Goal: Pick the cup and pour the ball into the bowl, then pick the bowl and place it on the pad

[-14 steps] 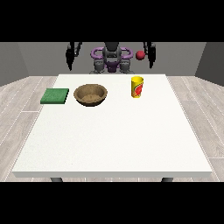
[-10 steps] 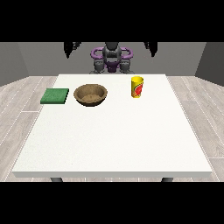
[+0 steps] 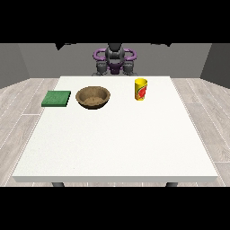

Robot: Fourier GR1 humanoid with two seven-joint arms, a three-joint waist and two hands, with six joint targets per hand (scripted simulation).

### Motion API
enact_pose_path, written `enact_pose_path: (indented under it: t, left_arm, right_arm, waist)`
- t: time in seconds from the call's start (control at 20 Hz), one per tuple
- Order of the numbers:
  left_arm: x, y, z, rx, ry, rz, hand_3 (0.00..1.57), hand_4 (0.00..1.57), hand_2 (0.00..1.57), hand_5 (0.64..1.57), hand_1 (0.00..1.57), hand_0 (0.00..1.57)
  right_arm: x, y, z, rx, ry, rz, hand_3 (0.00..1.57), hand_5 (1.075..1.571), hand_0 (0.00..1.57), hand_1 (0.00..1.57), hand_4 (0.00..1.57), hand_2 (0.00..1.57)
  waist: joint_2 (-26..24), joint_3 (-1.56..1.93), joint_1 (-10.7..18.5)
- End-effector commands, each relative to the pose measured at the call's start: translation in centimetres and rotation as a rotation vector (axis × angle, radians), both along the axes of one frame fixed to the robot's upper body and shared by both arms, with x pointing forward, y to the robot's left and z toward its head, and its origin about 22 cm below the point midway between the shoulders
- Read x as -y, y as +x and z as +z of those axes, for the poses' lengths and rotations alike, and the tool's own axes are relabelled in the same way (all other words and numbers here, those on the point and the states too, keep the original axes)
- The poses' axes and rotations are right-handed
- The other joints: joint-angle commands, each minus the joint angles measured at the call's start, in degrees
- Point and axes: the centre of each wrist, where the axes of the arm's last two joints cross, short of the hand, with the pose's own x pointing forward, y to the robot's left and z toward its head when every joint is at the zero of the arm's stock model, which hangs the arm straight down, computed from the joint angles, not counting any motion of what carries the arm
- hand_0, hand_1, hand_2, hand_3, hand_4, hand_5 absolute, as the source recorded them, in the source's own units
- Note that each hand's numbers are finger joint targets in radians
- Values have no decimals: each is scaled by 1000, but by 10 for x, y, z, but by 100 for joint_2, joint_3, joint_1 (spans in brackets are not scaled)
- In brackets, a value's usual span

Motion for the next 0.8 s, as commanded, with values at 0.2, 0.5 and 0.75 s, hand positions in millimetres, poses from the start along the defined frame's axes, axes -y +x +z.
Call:
enact_pose_path:
  t: [0.2, 0.5, 0.75]
  left_arm:
    - [-25, 23, 5, 156, 10, 20, 0, 0, 0, 1541, 0, 0]
    - [-17, 27, -40, 242, 5, 40, 0, 0, 0, 1527, 0, 0]
    - [11, 47, -63, 261, 28, 51, 0, 0, 0, 1523, 0, 0]
  right_arm:
    - [4, 22, 32, 124, 28, 11, 0, 1570, 0, 0, 0, 0]
    - [3, 21, 8, 185, 34, 52, 0, 1570, 0, 0, 0, 0]
    - [10, 30, 6, 223, 35, 60, 0, 1571, 0, 0, 0, 0]
  waist:
    - [905, -11, -35]
    - [1496, -11, -161]
    - [1680, -10, -301]
